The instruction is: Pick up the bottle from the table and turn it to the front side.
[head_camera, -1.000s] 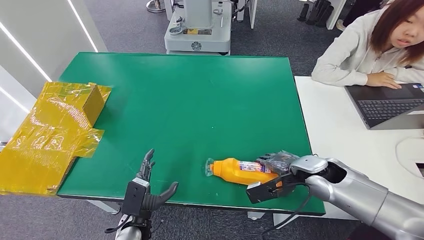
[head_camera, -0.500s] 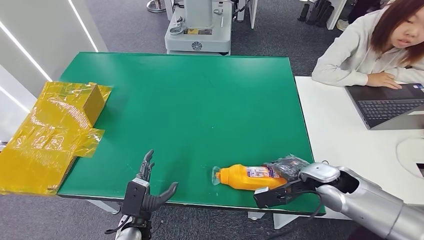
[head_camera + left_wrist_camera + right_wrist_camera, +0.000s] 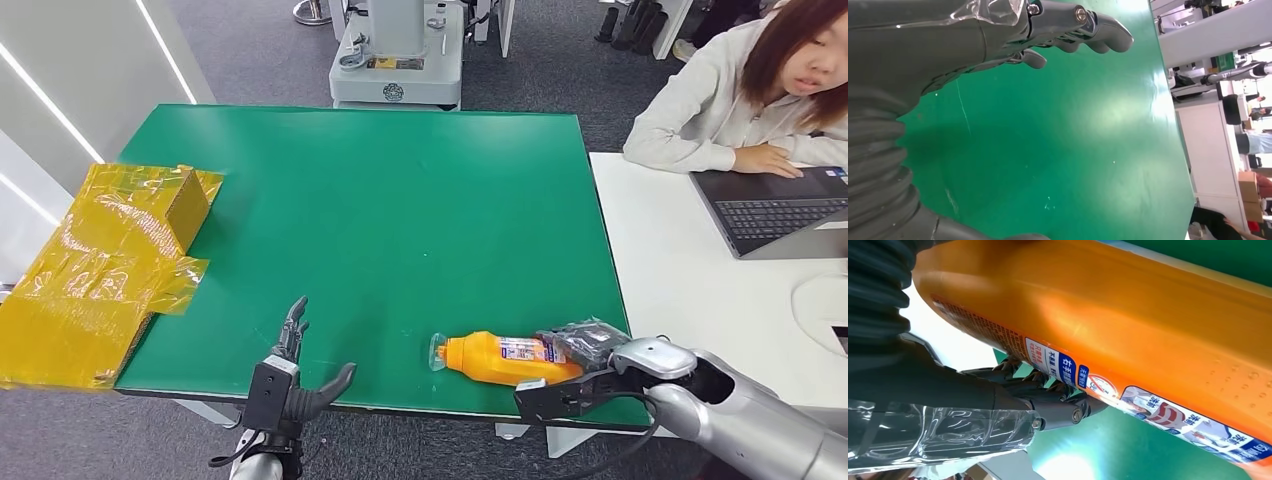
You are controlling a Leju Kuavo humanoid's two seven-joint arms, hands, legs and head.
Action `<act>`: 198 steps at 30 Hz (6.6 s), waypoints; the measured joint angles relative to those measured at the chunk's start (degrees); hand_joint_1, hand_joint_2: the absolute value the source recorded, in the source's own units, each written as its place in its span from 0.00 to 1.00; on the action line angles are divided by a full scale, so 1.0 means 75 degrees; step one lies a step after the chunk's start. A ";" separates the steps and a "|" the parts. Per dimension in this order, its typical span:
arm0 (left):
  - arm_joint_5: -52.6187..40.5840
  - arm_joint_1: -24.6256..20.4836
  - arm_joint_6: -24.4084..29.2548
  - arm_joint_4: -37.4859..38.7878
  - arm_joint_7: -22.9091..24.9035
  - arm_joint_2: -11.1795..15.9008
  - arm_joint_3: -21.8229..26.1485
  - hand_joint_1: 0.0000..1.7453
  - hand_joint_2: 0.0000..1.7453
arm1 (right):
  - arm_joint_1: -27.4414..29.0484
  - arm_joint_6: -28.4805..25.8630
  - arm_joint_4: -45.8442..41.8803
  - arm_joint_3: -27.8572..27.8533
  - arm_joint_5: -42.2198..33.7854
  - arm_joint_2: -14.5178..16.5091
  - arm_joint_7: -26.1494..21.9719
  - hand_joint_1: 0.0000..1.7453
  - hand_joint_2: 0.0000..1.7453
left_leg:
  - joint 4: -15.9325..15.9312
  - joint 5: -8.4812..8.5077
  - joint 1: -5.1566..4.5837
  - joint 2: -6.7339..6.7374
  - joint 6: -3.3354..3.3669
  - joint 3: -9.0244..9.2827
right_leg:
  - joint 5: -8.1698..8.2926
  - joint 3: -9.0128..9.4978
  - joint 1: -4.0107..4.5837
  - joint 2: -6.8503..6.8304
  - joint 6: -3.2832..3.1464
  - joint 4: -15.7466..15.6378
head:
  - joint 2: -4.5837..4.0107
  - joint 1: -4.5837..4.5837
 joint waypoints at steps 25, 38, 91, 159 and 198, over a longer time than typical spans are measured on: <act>-0.0340 0.0083 0.0008 -0.0990 0.0219 0.0398 -0.0295 0.00 1.00 | 0.4489 -0.4294 -0.1031 -0.4370 -0.4111 0.3347 -0.2868 1.00 1.00 | -0.0022 -0.0003 0.0000 -0.0017 -0.0004 -0.0006 | -0.0020 -0.0005 0.0000 -0.0015 -0.0001 -0.0001 | 0.0000 -0.0001; 0.0776 -0.0214 -0.1147 -0.1645 0.1336 0.0667 -0.0341 0.00 1.00 | 0.4766 -0.5241 -0.1481 -0.4801 -0.2597 0.3648 -0.3118 1.00 1.00 | -0.0022 0.0004 0.0004 -0.0016 -0.0010 -0.0010 | -0.0016 -0.0013 0.0003 -0.0014 -0.0005 0.0003 | 0.0000 -0.0001; 0.3817 -0.3209 -0.2666 -0.1646 0.2943 0.0855 -0.1220 0.00 1.00 | 0.1940 -0.7394 0.2349 -0.2883 0.1693 0.5317 -0.2339 1.00 1.00 | -0.0021 0.0030 0.0003 -0.0013 -0.0025 -0.0025 | 0.0006 -0.0042 0.0002 -0.0003 -0.0017 0.0011 | 0.0000 0.0000; 0.3710 -0.4007 -0.1957 -0.1058 0.2853 0.0742 -0.1392 0.00 1.00 | 0.2421 -0.7612 0.1744 -0.3477 0.2328 0.5350 -0.2739 1.00 1.00 | -0.0022 0.0030 0.0003 -0.0007 -0.0026 -0.0039 | 0.0007 -0.0054 0.0002 0.0003 -0.0018 0.0014 | 0.0000 -0.0001; 0.3673 -0.4245 -0.2098 -0.0550 0.2575 0.0216 -0.1378 1.00 1.00 | 0.1183 -0.8046 0.4030 -0.3226 0.1994 0.6486 -0.2918 0.50 1.00 | -0.0021 0.0031 0.0004 -0.0005 -0.0025 -0.0042 | 0.0007 -0.0062 0.0003 0.0005 -0.0018 0.0014 | 0.0000 -0.0001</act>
